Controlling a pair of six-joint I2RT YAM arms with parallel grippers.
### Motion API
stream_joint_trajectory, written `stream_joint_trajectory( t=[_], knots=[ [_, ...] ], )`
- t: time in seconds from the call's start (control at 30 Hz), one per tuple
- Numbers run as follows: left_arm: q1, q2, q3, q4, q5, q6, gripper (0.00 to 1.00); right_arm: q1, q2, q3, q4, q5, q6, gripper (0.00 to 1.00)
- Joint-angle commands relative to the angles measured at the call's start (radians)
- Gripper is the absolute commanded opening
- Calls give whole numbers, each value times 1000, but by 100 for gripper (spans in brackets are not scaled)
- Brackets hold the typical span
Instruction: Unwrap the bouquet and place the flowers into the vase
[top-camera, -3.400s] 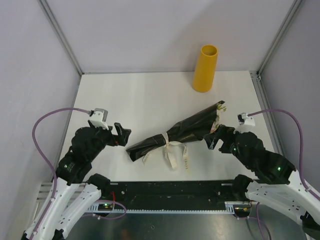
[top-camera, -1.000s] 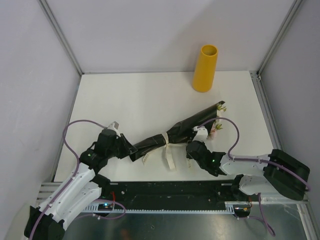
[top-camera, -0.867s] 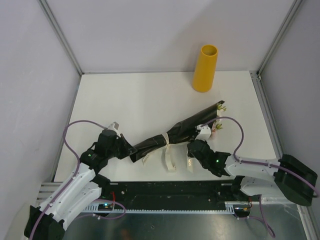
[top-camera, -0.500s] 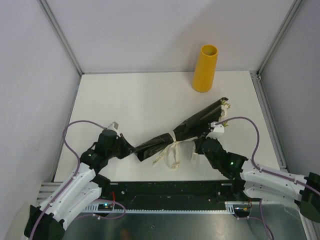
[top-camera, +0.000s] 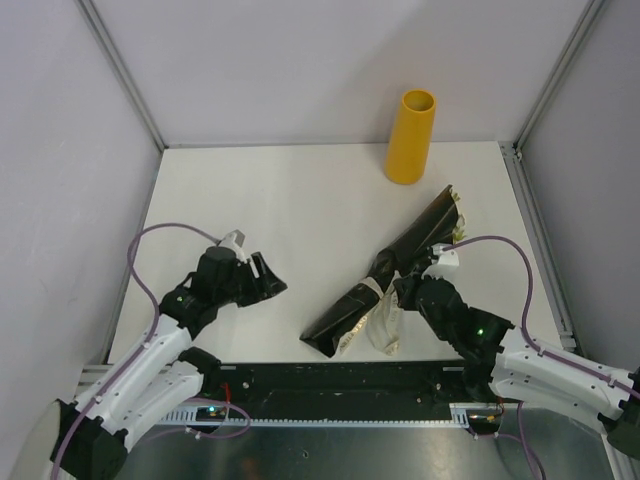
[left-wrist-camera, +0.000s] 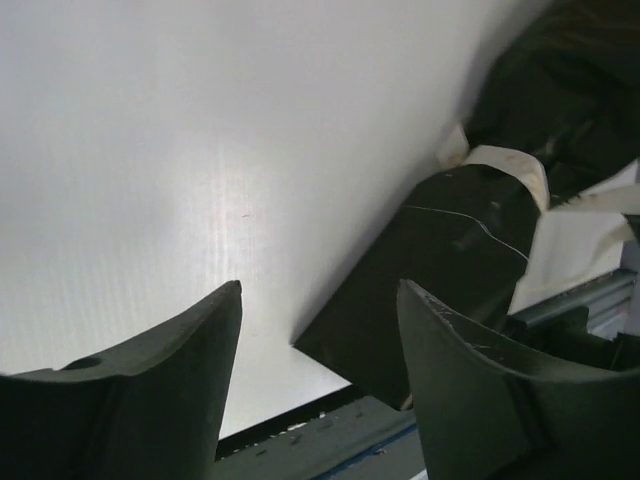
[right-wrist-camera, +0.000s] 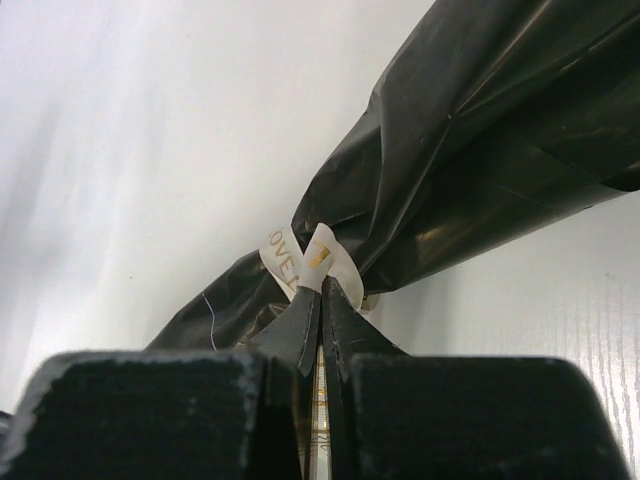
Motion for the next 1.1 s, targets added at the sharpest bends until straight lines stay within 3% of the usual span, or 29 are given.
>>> stream_joint_trajectory(
  t=[0.0, 0.2, 0.43, 0.7, 1.07],
  knots=[
    [-93, 57, 115, 26, -3, 106, 71, -2, -2, 59, -22, -21, 4, 0],
    [-241, 228, 234, 25, 70, 229, 75, -6, -3, 91, -52, -38, 39, 0],
    [-338, 346, 321, -3, 170, 262, 74, -21, 29, 186, -186, -46, 105, 0],
    [-424, 495, 357, -24, 126, 302, 73, -28, -2, 212, -309, 19, 207, 0],
    [-525, 614, 466, -28, 28, 299, 79, -37, 4, 222, -252, -55, 118, 0]
  ],
)
